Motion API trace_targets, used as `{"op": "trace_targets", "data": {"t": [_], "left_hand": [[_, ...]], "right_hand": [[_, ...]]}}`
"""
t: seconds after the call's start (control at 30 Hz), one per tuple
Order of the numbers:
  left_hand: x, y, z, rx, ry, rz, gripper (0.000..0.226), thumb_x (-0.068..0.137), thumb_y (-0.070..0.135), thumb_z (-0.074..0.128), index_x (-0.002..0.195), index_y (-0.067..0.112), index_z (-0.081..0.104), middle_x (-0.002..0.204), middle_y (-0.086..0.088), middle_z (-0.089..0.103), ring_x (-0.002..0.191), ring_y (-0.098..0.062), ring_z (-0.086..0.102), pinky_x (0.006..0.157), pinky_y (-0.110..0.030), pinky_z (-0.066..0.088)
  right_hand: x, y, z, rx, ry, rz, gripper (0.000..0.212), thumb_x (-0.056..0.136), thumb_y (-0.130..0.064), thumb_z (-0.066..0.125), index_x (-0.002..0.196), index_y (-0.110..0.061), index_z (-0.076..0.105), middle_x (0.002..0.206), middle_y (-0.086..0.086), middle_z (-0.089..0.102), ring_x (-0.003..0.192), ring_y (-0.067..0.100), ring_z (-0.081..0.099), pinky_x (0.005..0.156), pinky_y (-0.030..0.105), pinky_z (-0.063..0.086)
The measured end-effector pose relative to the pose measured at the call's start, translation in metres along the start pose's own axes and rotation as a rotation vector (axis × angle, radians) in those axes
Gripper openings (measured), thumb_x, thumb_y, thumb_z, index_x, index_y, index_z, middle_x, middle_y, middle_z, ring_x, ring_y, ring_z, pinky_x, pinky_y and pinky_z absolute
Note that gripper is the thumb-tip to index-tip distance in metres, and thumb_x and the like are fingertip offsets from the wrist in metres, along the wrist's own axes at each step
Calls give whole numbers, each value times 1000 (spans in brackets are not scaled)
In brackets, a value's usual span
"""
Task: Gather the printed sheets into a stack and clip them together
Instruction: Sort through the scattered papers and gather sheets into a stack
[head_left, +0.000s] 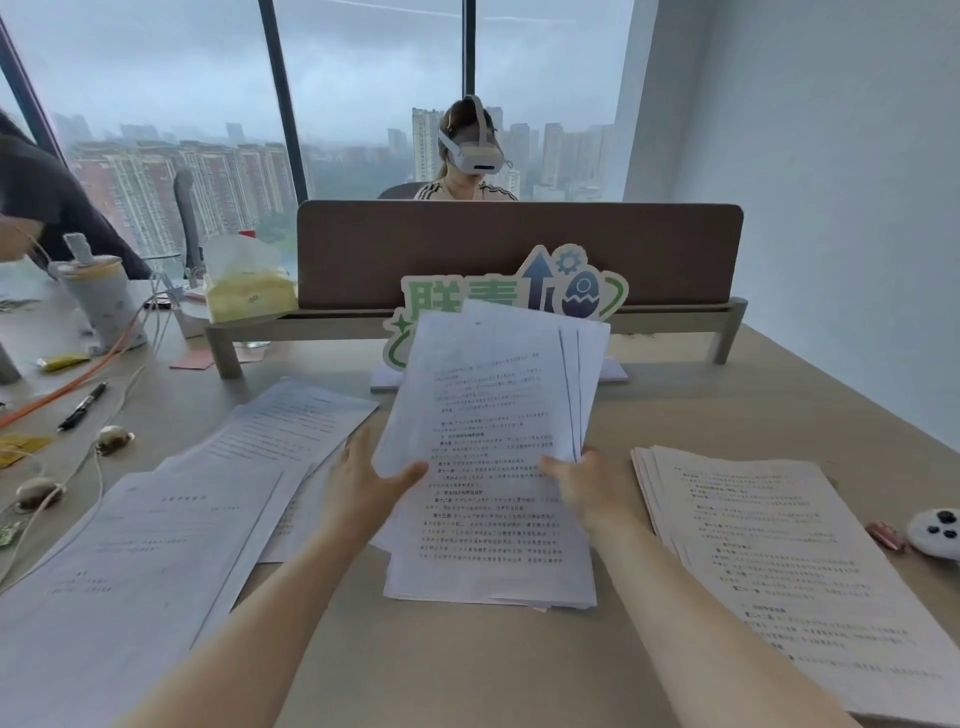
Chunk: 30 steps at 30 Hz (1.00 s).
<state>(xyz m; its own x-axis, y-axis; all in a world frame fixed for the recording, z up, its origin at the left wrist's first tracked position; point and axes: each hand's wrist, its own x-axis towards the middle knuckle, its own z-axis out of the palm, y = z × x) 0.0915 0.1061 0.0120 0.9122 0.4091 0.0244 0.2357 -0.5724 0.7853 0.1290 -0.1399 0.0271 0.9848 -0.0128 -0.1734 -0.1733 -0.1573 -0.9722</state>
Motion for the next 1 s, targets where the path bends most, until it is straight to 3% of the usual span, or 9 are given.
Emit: {"op": "trace_targets", "data": {"t": [0.1,0.17,0.23,0.3,0.4,0.57,0.77,0.87,1.0], "left_hand": [[11,17,-16,-359,-14,-38,107,76,41,79,155,19,12,152,-9,39,136,-29,42,109,-46,38],[13,27,-28,-511,-39,-34,101,77,34,79,155,19,16,131,-8,56,118,-28,57,94,-39,46],[9,37,-40,-615,-72,11,87,68,40,85,142,24,42,113,-8,68,96,-24,66,78,-33,50],[3,44,-44,-666,-79,69,62,56,48,88,109,27,64,100,-6,74,86,-21,70,73,-35,54],[-11,56,-40,-710,-32,119,26,75,26,80,97,19,70,93,0,74,92,-24,70,75,-32,54],[-29,54,-26,-807,18,128,30,76,13,81,101,18,66,92,3,74,77,-6,72,58,-16,55],[-45,24,3,-639,-60,144,52,77,15,81,120,15,53,108,-1,69,94,-16,68,71,-27,58],[-49,26,11,-543,-35,140,24,85,16,73,104,18,58,98,-1,68,89,-19,65,78,-36,54],[-52,35,12,-403,100,151,21,89,17,67,72,13,54,64,2,55,62,-18,48,56,-30,36]], "right_hand": [[-7,-14,-14,68,-58,-107,15,90,-12,65,102,-11,74,98,8,77,86,28,74,81,48,60],[-11,-24,-21,76,-88,-176,15,89,-16,67,101,-16,75,95,4,78,86,27,75,83,53,59],[-15,-37,-26,126,-93,-228,16,88,-14,67,102,-15,75,98,5,78,90,29,74,86,55,57],[-20,-52,-28,185,-72,-294,15,88,-9,67,100,-12,75,99,8,77,92,31,74,86,55,57],[-33,-72,-28,272,-57,-404,16,89,-6,64,97,-15,75,99,11,77,91,34,73,82,52,58],[-58,-68,-26,303,-10,-449,14,92,-8,63,96,-17,73,88,1,78,81,22,75,65,33,59],[-68,-23,-18,182,-57,-299,15,92,-17,66,104,-25,71,90,-7,78,83,11,74,56,16,54],[-69,-24,-16,120,-5,-284,12,94,-17,63,101,-24,70,85,-8,76,75,6,72,50,12,50],[-67,-31,-17,14,90,-327,13,92,-18,59,88,-21,71,87,4,76,82,21,73,72,41,59]]}}
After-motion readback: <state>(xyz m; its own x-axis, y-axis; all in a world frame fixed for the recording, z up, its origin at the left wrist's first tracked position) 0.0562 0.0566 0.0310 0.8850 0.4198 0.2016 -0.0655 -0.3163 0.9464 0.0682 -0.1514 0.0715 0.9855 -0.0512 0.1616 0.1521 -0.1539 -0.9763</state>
